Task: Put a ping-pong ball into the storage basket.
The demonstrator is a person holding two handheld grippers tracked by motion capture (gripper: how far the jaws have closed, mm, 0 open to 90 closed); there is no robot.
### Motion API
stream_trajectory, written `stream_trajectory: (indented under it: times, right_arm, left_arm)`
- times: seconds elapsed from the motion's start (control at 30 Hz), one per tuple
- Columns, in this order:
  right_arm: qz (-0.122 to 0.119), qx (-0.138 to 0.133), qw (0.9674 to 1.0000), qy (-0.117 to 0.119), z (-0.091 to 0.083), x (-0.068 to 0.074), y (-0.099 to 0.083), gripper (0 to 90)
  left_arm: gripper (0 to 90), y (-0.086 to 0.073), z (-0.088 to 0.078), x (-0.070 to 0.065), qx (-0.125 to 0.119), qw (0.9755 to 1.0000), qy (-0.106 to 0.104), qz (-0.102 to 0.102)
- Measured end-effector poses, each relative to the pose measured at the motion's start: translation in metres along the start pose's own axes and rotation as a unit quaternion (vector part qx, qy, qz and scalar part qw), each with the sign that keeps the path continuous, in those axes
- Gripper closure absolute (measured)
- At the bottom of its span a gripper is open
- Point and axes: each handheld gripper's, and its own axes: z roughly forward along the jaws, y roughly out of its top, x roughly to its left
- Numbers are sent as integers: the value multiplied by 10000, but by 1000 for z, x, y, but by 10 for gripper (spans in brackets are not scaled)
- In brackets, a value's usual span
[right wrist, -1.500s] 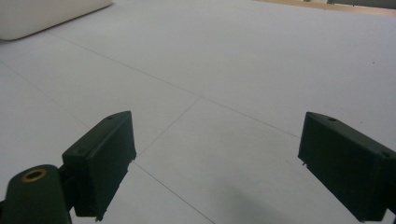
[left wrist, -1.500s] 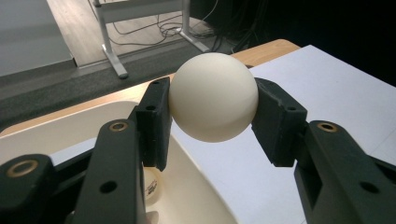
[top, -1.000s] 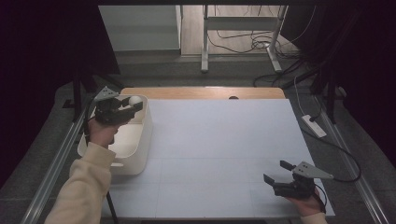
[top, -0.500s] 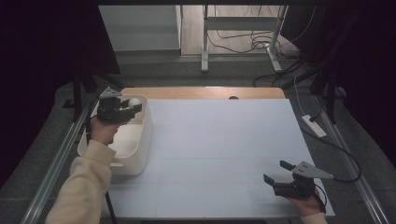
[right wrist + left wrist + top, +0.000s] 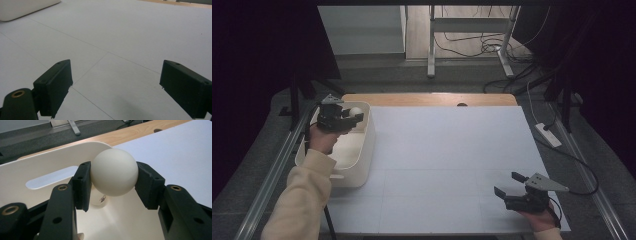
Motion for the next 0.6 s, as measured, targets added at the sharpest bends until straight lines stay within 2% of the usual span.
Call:
stream_trajectory:
  times: [0.33, 0.47, 0.53, 0.6]
  right_arm:
    - [8, 3, 10000, -1, 0, 0, 0, 108]
    - [-2, 4, 10000, -2, 0, 0, 0, 108]
    - [1, 3, 10000, -5, 0, 0, 0, 108]
    - [2, 4, 10000, -6, 0, 0, 0, 108]
  left_arm:
    - [493, 0, -3, -1, -74, 10000, 5, 19]
    - [461, 0, -4, -2, -113, 9999, 18, 54]
    - [343, 1, -6, -4, -177, 9997, 137, 91]
    - [260, 1, -9, -6, -253, 9996, 83, 51]
